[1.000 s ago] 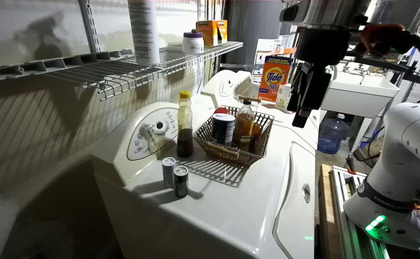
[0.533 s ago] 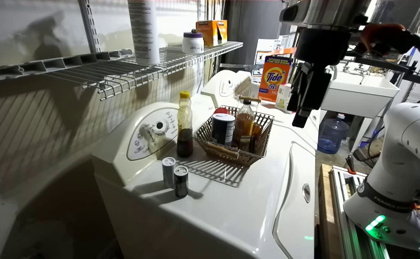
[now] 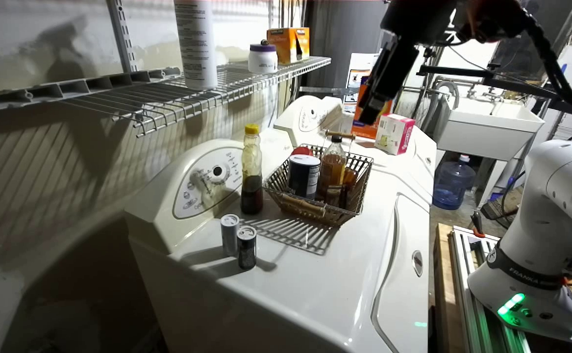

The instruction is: Squeeze the spray bottle

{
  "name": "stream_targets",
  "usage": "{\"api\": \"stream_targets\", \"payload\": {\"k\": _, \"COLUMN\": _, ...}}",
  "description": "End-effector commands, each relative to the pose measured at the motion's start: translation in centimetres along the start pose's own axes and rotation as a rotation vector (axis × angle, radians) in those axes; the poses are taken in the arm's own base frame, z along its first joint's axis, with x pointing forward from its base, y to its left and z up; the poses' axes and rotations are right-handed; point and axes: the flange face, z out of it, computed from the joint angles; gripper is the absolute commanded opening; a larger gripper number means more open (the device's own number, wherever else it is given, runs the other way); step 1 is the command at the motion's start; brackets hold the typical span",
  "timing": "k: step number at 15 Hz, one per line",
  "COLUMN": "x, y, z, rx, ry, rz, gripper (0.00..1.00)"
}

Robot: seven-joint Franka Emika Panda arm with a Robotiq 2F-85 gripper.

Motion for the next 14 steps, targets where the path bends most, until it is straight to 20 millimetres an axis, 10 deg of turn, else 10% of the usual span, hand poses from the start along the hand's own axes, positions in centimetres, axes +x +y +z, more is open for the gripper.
{"api": "stream_targets", "payload": {"k": 1, "x": 4.9, "y": 1.6, "z": -3.4, "rx": -0.06, "ry": 0.124, "rz": -0.03, "gripper": 1.0}}
{"api": "stream_targets", "payload": {"k": 12, "x": 17.3, "y": 4.2, "z": -9.3, "rx": -0.167, "ry": 0.297, "rz": -0.064, "gripper": 1.0}}
{"api": "stream_targets", "payload": {"k": 14, "x": 15.6, "y": 3.8, "z": -8.8, "rx": -0.148, "ry": 0.294, "rz": -0.05, "gripper": 1.0}}
